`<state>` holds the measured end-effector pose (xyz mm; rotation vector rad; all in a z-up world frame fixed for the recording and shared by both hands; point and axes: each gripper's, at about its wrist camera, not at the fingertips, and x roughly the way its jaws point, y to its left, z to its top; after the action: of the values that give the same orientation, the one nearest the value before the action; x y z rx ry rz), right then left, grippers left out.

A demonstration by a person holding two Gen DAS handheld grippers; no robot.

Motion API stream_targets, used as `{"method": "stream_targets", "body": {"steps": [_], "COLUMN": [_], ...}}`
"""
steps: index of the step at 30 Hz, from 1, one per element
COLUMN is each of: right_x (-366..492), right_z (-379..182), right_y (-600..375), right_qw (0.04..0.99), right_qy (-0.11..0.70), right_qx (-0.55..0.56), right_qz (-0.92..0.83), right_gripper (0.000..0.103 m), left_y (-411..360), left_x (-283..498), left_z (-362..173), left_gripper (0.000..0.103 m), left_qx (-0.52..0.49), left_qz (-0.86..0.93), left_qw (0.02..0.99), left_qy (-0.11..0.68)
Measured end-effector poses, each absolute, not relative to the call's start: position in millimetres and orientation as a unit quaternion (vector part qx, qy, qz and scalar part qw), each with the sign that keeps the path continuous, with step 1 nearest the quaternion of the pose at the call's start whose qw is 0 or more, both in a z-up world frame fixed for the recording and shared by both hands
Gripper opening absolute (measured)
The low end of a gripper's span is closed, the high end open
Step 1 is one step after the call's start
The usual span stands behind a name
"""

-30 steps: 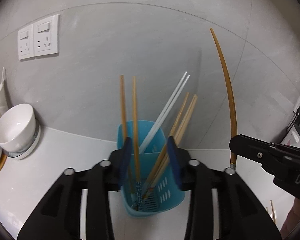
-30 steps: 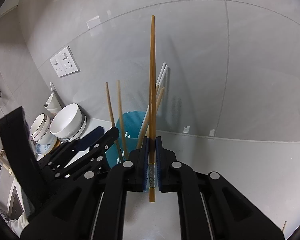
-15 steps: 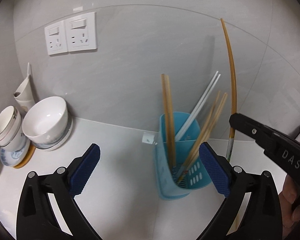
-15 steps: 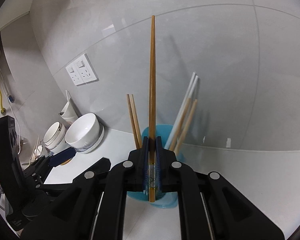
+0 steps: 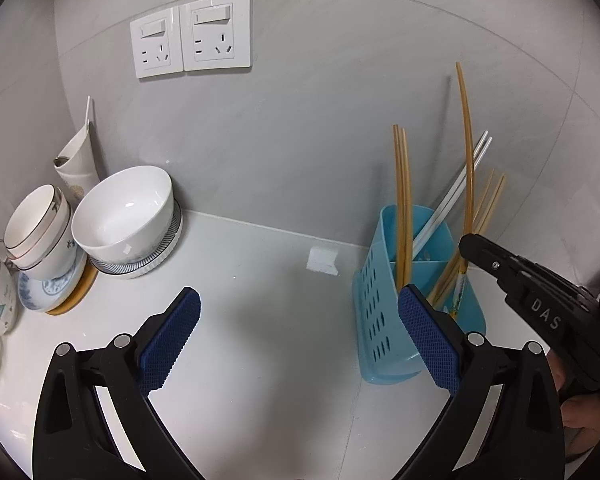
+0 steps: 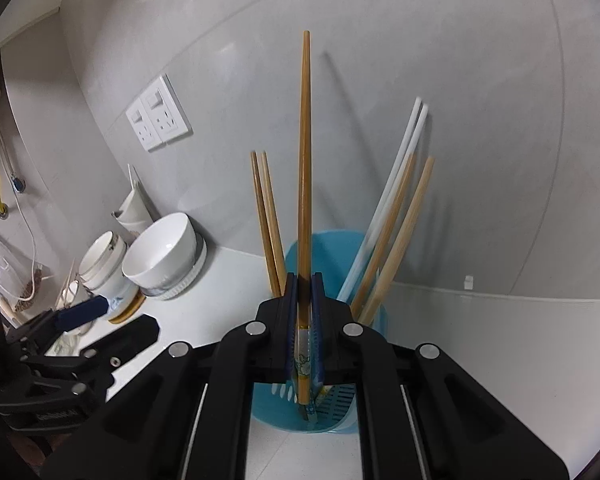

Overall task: Organize utensils
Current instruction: 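Lower the plain chopstick into the holder and open the right gripper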

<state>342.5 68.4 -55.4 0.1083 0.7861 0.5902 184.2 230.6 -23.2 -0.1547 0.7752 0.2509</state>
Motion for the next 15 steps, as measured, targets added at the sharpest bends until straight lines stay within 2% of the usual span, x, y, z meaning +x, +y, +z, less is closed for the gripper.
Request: {"method": "stream_targets", "body": {"steps": [5,9,12,15], "right_x": [344.8,344.2,341.4,334.5], "right_z": [-64.3,-64.7,-60.4,-53.1], "right_y": [72.6,72.9,68.7,60.9], "right_qw": [0.877,0.877,0.879,0.885], "right_qy": [0.391,0.398,0.397,0.392], "right_qx": [0.038,0.024,0.021,0.013], "right_qz": [0.277,0.269,0.263,0.249], "right_gripper": [0.007,0.012,0.032,0.046], "left_y": [236.4,239.0,238.5,235.1], "left_x": [184.3,185.9,185.7,184.1], "left_z": [-27.1,-28.9,-27.9,-24.7], "left_gripper": [0.097,0.097,0.097,0.097], "left_qx": [-0.083,-0.086,-0.087,-0.084], "left_qz": [0.125,0.128,0.127,0.122], "left_qw": [0.912,0.910,0.911,0.913], "left_qy": [0.382,0.384,0.383,0.380]}}
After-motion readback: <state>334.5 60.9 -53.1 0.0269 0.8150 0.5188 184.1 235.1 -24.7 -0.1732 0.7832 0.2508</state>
